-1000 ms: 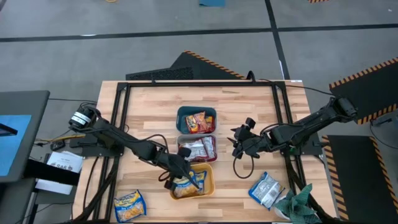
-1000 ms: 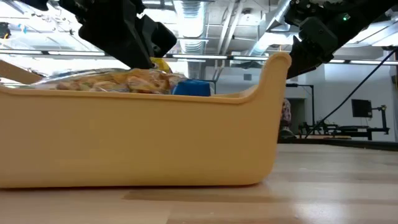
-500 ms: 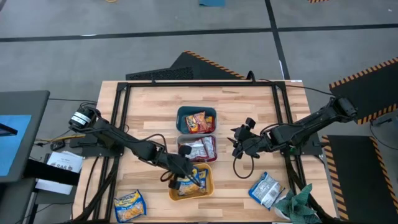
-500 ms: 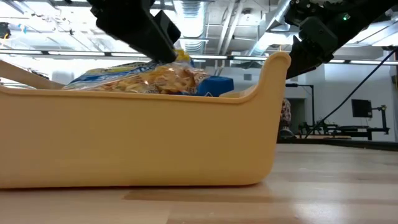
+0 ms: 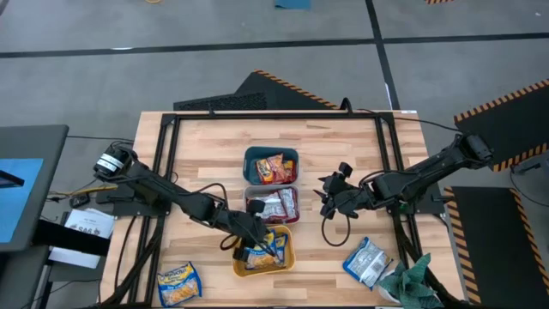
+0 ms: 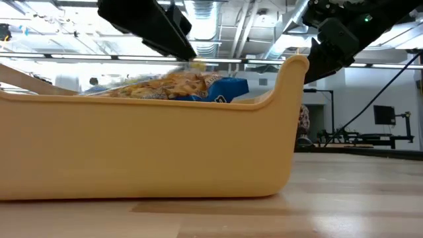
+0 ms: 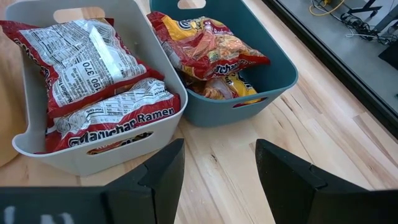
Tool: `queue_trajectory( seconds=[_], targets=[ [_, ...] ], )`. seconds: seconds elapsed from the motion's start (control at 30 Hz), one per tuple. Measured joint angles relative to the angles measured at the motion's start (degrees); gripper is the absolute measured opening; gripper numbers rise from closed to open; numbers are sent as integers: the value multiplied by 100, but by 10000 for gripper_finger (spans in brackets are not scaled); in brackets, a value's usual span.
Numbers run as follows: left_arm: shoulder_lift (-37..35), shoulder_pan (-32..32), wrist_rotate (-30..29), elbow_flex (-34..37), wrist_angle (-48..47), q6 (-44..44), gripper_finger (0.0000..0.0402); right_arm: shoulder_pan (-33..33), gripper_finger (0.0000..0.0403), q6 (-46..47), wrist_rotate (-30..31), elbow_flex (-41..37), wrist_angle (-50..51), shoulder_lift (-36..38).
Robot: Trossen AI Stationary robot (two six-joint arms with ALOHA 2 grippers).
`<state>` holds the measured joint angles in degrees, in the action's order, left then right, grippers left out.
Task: Sort Maruchan noodles
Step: Put the blue noodle pack into the yellow bin, then adjust the yellow bin
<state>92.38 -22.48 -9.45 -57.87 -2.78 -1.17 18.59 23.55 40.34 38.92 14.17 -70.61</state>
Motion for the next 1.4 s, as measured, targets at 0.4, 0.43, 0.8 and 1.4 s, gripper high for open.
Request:
queue_trajectory(
  seconds=[0.4,0.43,0.8,1.4],
  targets=[
    [-808,-269,-179,0,-1060,-153,123,2,218,-1,0,0,8,0],
    [-838,-341,-313,0,-1240,-173,123,2,218,-1,0,0,9,1],
    [-961,-987,-1990,21,-3287,-1872,88,2,218,0,0,0,9,1],
    [-957,-1761,-752,566,-3484,-4833,0,2,218,-2,0,0,-2,1]
  ],
)
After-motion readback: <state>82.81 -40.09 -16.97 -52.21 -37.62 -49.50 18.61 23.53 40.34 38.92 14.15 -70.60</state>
